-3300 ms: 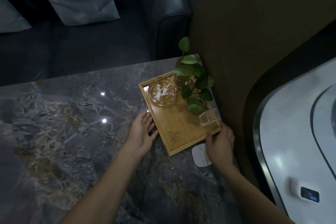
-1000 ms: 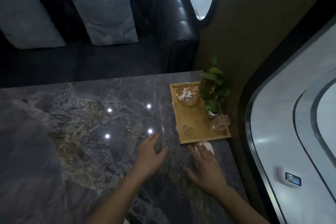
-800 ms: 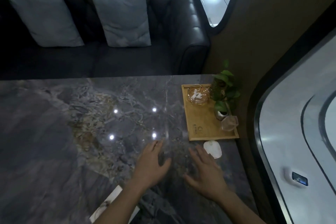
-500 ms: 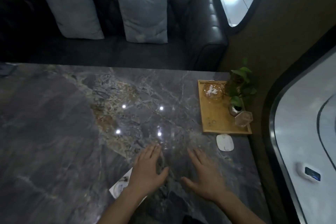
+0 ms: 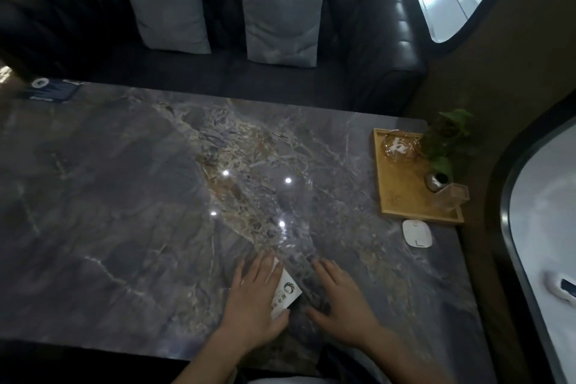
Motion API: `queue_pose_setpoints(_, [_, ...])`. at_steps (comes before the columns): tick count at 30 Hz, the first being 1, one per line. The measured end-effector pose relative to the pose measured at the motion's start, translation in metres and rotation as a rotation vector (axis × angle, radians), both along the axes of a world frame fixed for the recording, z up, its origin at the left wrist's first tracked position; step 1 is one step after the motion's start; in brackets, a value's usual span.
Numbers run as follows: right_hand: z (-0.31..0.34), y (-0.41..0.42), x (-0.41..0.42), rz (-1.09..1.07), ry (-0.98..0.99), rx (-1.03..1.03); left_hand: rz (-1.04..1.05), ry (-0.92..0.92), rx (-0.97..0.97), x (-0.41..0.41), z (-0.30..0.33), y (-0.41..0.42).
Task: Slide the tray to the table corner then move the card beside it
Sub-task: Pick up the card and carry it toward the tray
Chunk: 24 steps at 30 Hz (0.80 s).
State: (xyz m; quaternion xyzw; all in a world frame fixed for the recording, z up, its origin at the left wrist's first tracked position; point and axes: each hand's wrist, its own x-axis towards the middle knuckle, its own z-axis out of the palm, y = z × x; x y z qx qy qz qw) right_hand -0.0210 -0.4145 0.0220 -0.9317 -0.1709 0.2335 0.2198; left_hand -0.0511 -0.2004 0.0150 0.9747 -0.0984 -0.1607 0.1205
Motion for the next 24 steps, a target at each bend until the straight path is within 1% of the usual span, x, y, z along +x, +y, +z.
queue_pose_setpoints(4, [-0.01, 0.018, -0.004, 0.013, 0.001, -0.01, 0.034, 0.014, -0.016, -0.012, -0.006, 0.014])
queue_pose_setpoints(6, [-0.017, 0.026, -0.005, 0.019, -0.005, -0.008, 0.058, -0.008, -0.04, -0.015, -0.009, 0.02])
queue_pose_setpoints(10, [-0.017, 0.042, -0.007, 0.048, -0.035, -0.009, 0.097, -0.017, -0.15, -0.021, -0.015, 0.034])
queue_pose_setpoints(14, [-0.013, 0.056, -0.01, 0.059, -0.025, -0.016, 0.129, -0.003, -0.229, -0.025, -0.023, 0.044])
queue_pose_setpoints(24, [-0.008, 0.071, -0.013, -0.052, 0.079, 0.055, 0.134, -0.042, -0.364, -0.02, -0.031, 0.056])
